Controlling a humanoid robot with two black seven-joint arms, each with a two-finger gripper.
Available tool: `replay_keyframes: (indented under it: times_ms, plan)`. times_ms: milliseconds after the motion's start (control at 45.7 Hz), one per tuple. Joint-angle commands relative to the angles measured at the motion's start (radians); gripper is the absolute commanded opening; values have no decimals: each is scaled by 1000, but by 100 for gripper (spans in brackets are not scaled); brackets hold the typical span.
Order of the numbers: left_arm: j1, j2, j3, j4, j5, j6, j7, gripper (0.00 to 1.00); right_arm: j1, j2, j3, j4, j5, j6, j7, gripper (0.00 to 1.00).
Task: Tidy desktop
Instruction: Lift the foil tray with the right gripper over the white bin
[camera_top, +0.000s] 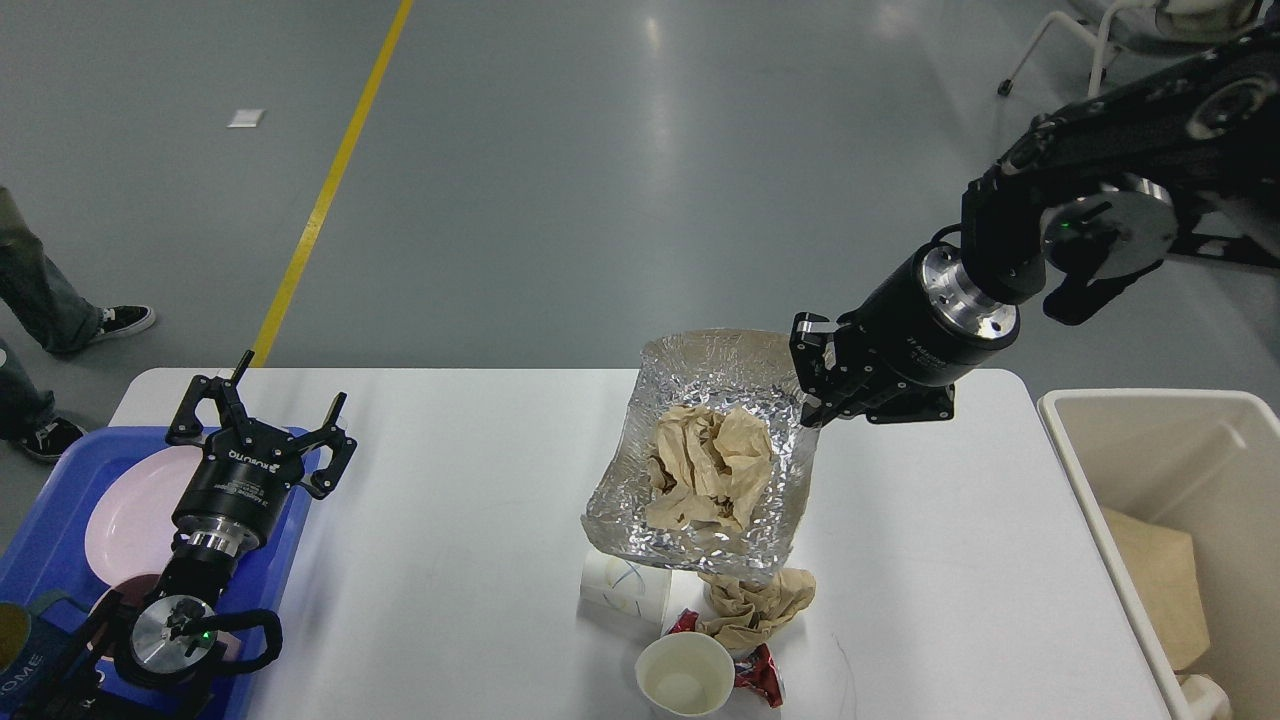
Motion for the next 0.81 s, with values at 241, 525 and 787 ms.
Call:
replay_keyframes:
  times_ms: [241,525,787]
  plan:
    - [0,2,0,0,0,0,0,96,68,-15,-55,73,-69,5,20,0]
    - [0,-1,0,0,0,0,0,96,47,-74,-77,64,-67,25,53,0]
    - [0,-1,0,0,0,0,0,96,8,-105,-340,-5,-116,13,164,0]
